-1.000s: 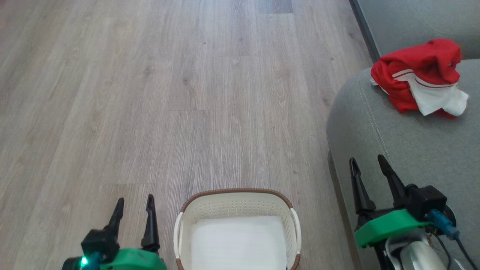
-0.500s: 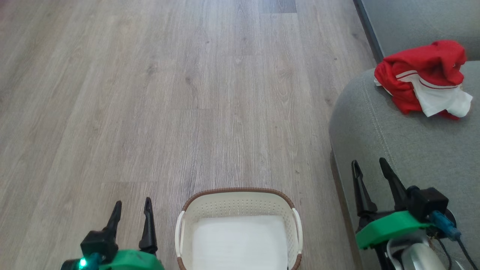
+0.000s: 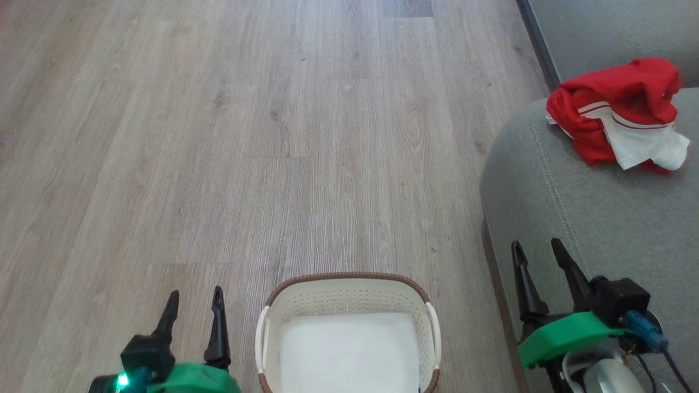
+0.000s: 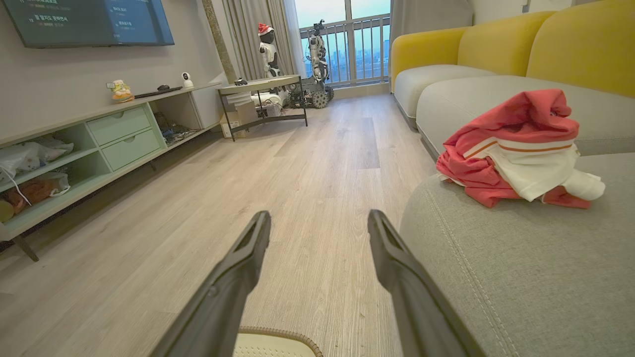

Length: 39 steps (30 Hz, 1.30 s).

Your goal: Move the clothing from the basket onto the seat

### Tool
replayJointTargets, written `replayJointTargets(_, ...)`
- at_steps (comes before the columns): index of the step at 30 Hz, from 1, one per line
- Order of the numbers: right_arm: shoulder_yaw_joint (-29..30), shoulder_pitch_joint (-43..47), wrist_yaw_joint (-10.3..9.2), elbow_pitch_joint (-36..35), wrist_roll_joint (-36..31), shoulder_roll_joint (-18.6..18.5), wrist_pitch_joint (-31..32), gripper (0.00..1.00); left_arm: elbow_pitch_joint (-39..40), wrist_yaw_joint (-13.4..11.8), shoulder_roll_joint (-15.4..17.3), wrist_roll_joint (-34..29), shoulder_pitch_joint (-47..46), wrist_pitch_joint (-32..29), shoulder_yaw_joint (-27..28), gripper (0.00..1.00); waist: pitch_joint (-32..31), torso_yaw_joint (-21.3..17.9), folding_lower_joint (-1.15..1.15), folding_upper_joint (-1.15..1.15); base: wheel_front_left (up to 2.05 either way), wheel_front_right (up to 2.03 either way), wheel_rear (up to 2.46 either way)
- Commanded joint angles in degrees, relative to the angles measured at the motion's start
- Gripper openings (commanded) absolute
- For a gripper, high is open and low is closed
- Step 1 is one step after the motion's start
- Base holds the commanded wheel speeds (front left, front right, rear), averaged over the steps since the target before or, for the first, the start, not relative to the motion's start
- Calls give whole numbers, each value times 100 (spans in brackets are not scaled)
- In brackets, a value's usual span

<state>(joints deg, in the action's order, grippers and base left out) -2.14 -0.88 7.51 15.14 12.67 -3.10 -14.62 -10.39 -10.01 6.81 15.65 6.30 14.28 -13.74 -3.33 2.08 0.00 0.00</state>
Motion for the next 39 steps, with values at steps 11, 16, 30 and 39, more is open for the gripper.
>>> replayJointTargets(11,1,-1,0,62,0,1,0,0,-2,-1,-53,-83,0,0,113,0,-22,-1,0,0,0,0,0)
replayJointTargets(16,-7,137,0,385,69,1,27,0,-315,14,-69,-15,93,-33,114,0,-19,-3,0,0,0,0,0)
replayJointTargets(30,91,64,0,327,962,4,263,0,-331,210,-101,860,-62,-261,325,0,23,-27,0,0,0,0,0)
replayJointTargets(39,154,16,0,290,1535,5,414,0,-336,336,-122,1418,-161,-408,462,0,50,-41,0,0,0,0,0)
